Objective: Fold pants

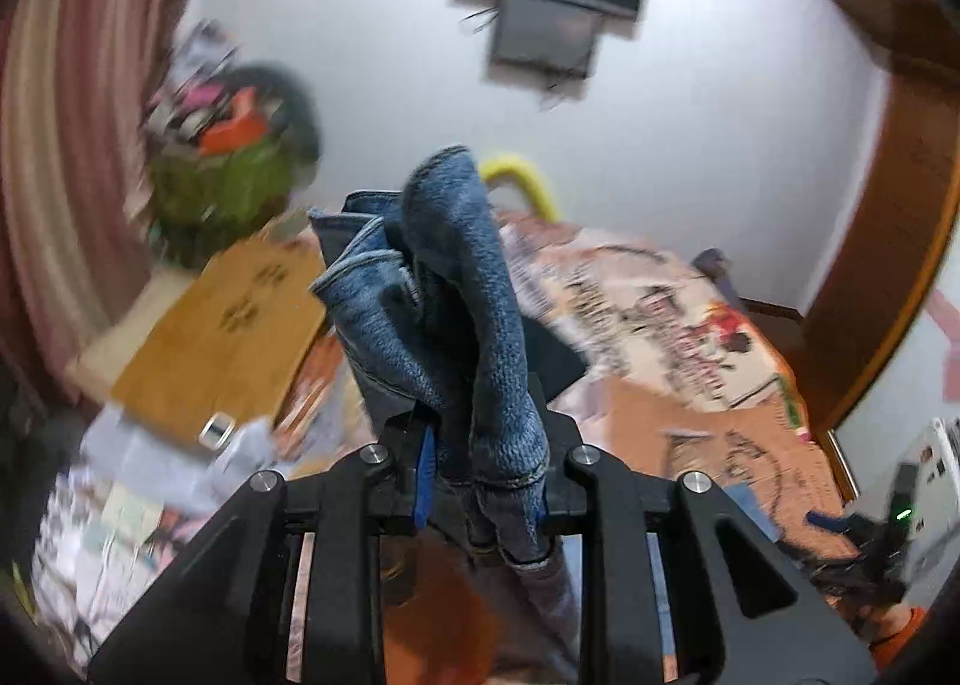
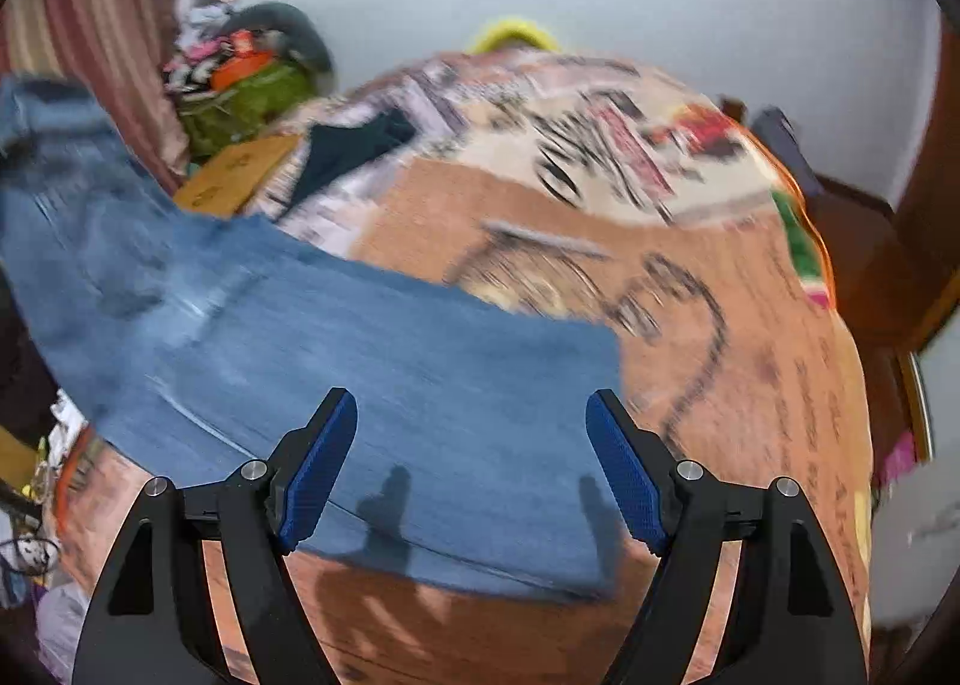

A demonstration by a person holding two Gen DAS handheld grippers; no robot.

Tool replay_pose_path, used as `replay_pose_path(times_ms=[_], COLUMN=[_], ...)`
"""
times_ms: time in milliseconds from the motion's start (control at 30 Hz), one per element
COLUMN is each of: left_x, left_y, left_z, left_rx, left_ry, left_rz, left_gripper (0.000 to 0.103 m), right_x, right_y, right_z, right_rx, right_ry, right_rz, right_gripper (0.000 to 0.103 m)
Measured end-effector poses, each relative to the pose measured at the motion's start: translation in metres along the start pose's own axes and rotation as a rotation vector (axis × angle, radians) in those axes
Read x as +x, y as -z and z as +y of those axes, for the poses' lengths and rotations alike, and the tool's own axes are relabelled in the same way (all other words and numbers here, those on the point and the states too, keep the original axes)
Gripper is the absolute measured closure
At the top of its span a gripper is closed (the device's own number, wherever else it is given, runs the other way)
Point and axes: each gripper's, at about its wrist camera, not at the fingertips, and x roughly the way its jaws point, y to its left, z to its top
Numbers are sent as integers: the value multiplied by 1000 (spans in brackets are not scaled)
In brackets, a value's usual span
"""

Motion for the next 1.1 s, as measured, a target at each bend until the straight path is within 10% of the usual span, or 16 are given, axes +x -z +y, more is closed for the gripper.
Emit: replay_pose_path(times_ms=[467, 800, 933, 1100], left_x=[67, 133, 130, 94], left_y=[-5, 52, 69, 54], left_z=[-194, -259, -274, -274], left_rx=[188, 275, 298, 379], left_ry=[270, 383, 447, 396], left_rz=[94, 475, 560, 385], left_gripper=[83, 77, 37, 11], right_x=[20, 1, -8, -12], right_y=[36, 51, 59, 64], right_z=[-36, -42, -42, -38], right_rx=[110, 147, 151, 158], right_ry=[-96, -125, -128, -140], right_rz=[81, 62, 57, 56], right_gripper=[25, 25, 25, 25])
